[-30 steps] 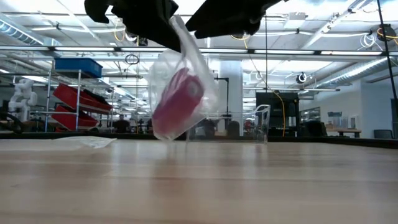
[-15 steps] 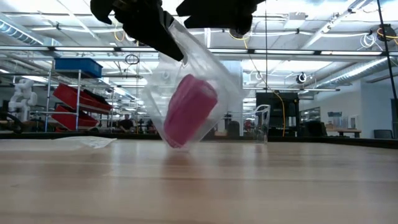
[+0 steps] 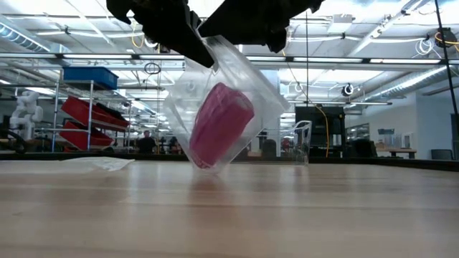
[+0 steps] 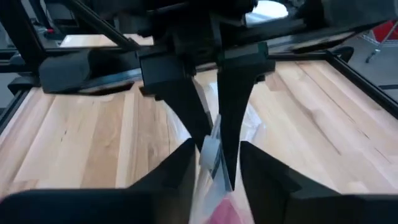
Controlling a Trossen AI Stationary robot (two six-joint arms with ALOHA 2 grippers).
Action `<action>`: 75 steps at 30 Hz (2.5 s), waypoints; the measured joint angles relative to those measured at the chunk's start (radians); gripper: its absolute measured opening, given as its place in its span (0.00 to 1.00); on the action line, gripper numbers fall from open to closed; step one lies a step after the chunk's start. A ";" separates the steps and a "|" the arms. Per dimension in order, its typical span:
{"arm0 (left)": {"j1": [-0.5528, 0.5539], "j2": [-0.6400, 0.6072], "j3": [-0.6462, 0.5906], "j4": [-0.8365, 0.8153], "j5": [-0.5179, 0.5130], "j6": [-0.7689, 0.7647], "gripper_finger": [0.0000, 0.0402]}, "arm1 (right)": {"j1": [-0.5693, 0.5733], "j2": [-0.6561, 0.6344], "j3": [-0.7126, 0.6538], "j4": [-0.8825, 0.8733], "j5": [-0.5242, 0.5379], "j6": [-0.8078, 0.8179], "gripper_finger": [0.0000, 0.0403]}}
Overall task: Roll bandage
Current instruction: Close the zip bag
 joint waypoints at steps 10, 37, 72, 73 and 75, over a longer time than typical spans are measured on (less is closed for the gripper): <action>0.000 0.000 0.000 0.001 -0.001 0.000 0.00 | 0.004 0.001 0.000 0.010 0.001 -0.020 0.03; -0.017 0.000 -0.001 -0.001 0.100 -0.001 0.00 | 0.042 0.000 0.001 -0.083 0.083 -0.015 0.01; -0.055 -0.042 0.003 -0.030 0.097 -0.072 0.10 | 0.055 0.000 0.000 -0.057 0.122 -0.069 0.01; -0.054 -0.042 0.003 -0.059 0.088 -0.097 0.09 | 0.063 0.000 0.000 -0.056 0.147 -0.079 0.01; -0.053 -0.042 0.003 -0.106 0.024 -0.150 0.09 | 0.074 0.000 0.000 -0.056 0.174 -0.096 0.01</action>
